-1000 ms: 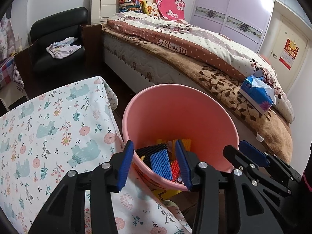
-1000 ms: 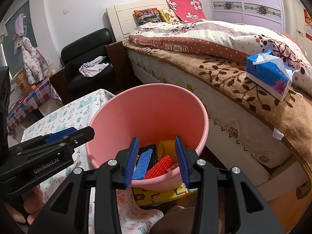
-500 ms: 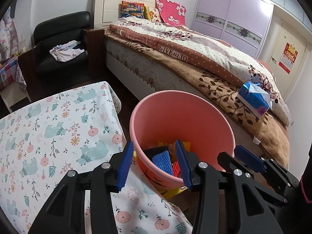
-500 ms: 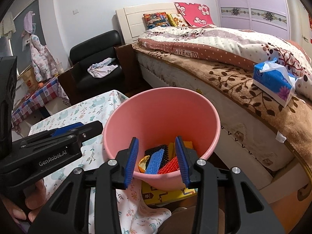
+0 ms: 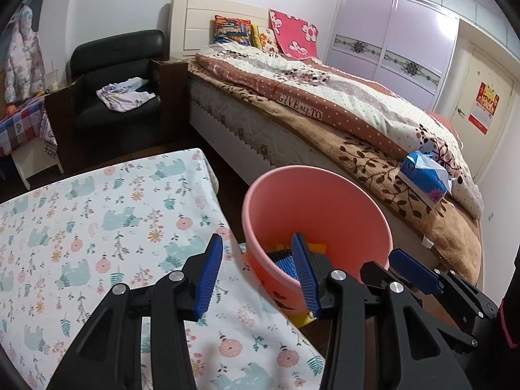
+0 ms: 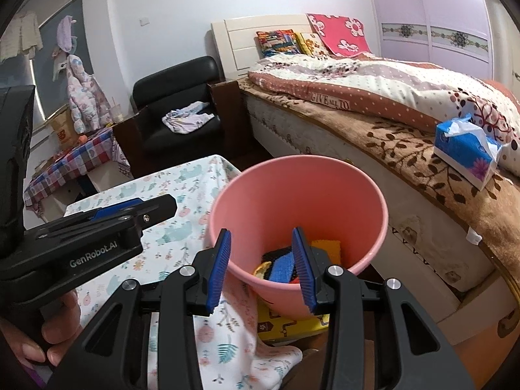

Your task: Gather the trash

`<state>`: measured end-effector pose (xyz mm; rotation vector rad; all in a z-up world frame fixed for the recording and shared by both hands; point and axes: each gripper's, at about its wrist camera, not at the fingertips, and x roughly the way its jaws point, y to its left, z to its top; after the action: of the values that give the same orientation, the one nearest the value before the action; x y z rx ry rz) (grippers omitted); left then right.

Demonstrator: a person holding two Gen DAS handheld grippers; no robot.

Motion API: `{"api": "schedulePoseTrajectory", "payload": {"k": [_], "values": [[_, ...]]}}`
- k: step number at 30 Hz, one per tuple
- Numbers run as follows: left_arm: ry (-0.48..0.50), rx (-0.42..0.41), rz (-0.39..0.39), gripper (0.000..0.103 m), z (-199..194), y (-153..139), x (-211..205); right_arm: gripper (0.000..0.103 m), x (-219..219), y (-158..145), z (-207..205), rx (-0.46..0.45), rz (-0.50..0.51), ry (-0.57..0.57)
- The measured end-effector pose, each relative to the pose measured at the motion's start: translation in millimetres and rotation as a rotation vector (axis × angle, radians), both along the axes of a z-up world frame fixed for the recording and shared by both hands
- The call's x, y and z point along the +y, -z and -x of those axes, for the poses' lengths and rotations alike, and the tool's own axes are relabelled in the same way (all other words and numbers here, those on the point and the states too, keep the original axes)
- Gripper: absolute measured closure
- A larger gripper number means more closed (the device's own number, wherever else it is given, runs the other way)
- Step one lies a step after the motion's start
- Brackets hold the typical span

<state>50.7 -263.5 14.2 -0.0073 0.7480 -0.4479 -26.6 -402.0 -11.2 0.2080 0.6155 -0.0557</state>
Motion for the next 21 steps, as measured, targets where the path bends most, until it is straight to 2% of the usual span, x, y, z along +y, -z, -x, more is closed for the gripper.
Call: {"api": "schedulePoseTrajectory", "payload": {"k": [5, 7, 21], "values": [[-0.036, -0.009, 0.009, 0.059, 5, -5, 18, 0.062, 16, -5, 5, -0.020, 0.000, -0.026], [-0.047, -0.014, 0.012, 0.059, 8, -7, 26, 0.053, 22, -7, 7, -0.030, 0.000, -0.036], [-0.141, -0.040, -0.005, 0.064, 24, -9, 79, 0.052, 67, -15, 10, -0.075, 0.017, -0.105]]}}
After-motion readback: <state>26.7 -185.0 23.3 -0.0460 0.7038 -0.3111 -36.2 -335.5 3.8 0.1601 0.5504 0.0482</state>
